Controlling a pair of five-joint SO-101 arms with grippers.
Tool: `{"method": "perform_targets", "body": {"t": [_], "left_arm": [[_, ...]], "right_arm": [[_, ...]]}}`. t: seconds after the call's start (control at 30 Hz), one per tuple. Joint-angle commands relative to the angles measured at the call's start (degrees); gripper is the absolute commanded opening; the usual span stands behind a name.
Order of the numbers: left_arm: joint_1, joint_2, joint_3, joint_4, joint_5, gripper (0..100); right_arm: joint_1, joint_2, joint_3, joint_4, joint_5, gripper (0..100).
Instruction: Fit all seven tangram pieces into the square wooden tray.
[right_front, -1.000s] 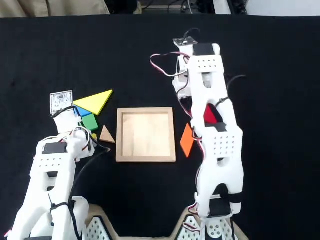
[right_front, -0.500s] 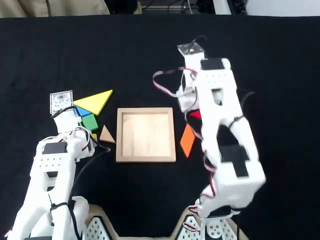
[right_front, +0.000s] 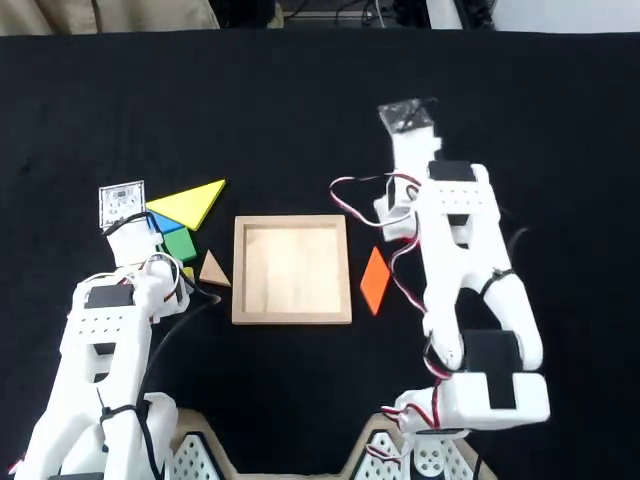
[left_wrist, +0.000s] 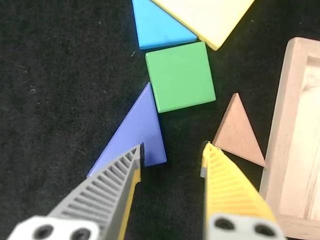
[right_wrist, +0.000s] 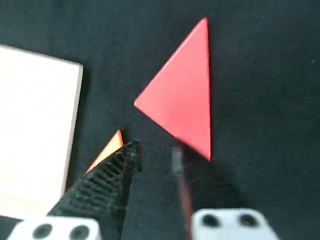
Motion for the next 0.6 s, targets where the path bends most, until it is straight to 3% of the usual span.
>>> {"method": "perform_targets", "body": {"t": [0.0,0.1,0.33,0.47,0.57], "left_arm": [[-0.1,-0.6,-2.2,-0.7,0.0,21],[0.0,-0.6,-6.5,1.6,-0.3,21],[3.5,0.0,-22.9,15.7,-5.6,26],[6.8,-0.6,-29.8,22.7,-7.9,27],[8.1,-1.2,-39.6,32.4,-9.3,27]], "right_arm": [[-0.2,0.7,-0.6,0.0,1.7,22.4],[-0.7,0.7,-0.1,-1.1,1.6,20.8],[-0.7,0.7,1.6,-1.4,1.5,21.3],[-0.6,0.6,3.6,-6.2,-5.5,21.3],[-0.5,0.6,6.2,-11.3,-8.9,21.3]]}}
